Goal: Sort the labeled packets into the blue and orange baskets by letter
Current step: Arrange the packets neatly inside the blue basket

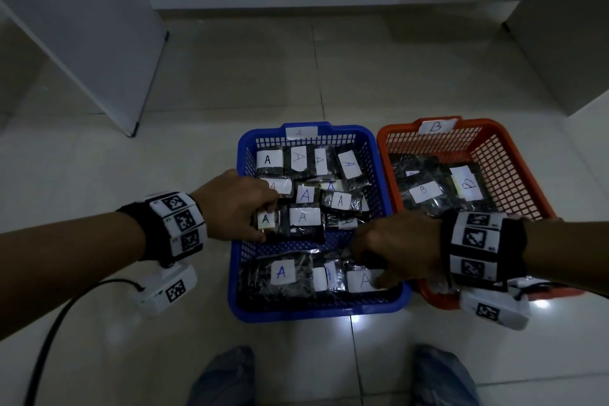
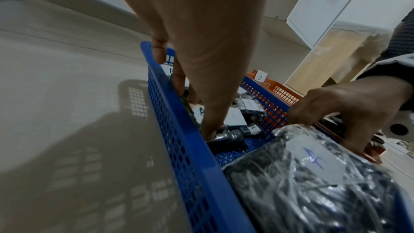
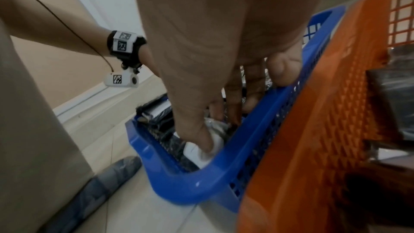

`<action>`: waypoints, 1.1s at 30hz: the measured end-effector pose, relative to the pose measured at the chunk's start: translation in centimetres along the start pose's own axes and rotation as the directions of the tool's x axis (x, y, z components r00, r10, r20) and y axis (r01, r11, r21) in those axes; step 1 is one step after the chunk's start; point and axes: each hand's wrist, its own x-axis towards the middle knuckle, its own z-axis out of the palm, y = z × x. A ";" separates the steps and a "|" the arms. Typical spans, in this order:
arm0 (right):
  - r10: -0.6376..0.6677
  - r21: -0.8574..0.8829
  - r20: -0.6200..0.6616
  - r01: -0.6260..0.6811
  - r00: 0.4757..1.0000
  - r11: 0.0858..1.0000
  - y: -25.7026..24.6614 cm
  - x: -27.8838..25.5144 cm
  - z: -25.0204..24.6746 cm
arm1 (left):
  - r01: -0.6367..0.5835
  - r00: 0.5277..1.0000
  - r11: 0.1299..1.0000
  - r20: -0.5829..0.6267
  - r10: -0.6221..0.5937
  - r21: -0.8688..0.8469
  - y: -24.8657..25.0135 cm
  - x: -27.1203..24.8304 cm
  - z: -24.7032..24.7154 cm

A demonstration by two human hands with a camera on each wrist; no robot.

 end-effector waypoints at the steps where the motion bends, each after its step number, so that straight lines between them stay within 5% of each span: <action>1: 0.003 0.008 -0.011 -0.003 1.000 1.000 0.0 0.0 -0.1 | 0.007 1.000 1.000 0.001 -0.007 0.007 0.0 0.0 0.2; 8: 0.076 0.469 -0.025 -0.056 0.997 0.882 1.9 0.1 -2.2 | 0.009 1.000 1.000 0.009 -0.009 0.003 0.1 0.3 0.4; 14: 0.242 0.437 -0.322 -0.083 0.915 0.895 5.5 3.5 -5.5 | -0.001 1.000 1.000 0.005 0.001 -0.005 0.1 0.3 0.5; 22: 0.407 0.412 -0.446 -0.221 0.797 0.884 6.9 7.4 -6.2 | 0.012 0.999 1.000 0.034 -0.012 -0.004 0.1 0.3 0.5; 29: 0.179 0.117 -0.350 -0.146 0.919 0.982 5.0 5.1 -4.3 | -0.004 1.000 1.000 0.011 0.004 -0.016 -0.1 0.4 0.8; 33: 0.115 -0.014 -0.376 -0.129 0.920 0.992 5.1 5.4 -3.3 | 0.003 1.000 1.000 0.027 -0.002 -0.011 0.0 0.6 0.7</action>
